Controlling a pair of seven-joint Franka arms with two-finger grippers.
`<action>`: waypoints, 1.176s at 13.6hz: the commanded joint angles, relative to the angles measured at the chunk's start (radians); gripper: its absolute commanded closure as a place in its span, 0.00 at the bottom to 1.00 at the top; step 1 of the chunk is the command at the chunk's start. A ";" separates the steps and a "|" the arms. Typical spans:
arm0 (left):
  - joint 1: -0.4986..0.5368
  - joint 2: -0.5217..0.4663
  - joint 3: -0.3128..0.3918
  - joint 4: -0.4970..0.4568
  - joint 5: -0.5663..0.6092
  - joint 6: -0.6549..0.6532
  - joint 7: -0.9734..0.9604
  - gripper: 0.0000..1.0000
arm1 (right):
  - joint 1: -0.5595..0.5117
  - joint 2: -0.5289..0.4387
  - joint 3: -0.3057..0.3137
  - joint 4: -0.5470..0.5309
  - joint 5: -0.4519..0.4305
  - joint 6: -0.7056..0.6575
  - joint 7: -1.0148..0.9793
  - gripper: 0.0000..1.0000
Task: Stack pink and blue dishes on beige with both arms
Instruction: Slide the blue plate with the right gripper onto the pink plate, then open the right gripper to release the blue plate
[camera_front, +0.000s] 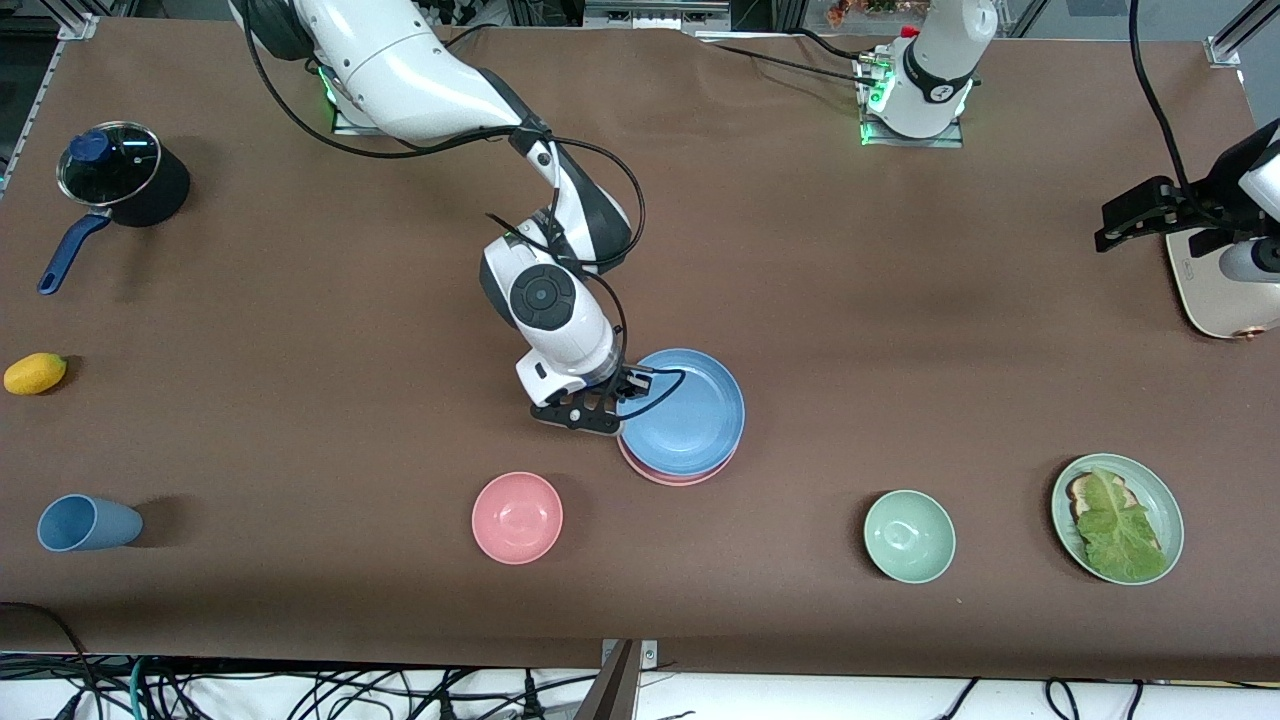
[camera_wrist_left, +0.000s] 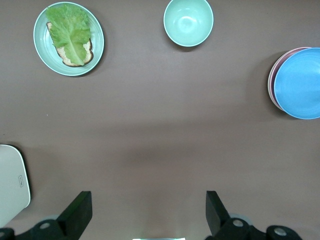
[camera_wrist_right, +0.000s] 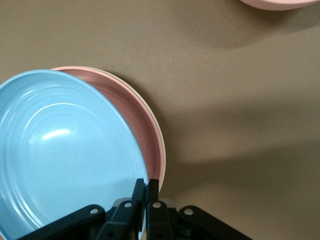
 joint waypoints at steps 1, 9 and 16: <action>0.010 -0.002 0.003 0.006 -0.022 0.005 0.026 0.00 | 0.000 0.037 0.000 0.042 -0.002 0.038 0.010 1.00; 0.028 0.018 0.004 0.006 -0.026 0.005 0.029 0.00 | 0.000 0.047 0.000 0.037 -0.040 0.056 0.005 0.84; 0.022 0.018 0.000 0.021 -0.024 0.005 0.029 0.00 | -0.016 0.007 -0.014 0.040 -0.069 -0.106 -0.010 0.50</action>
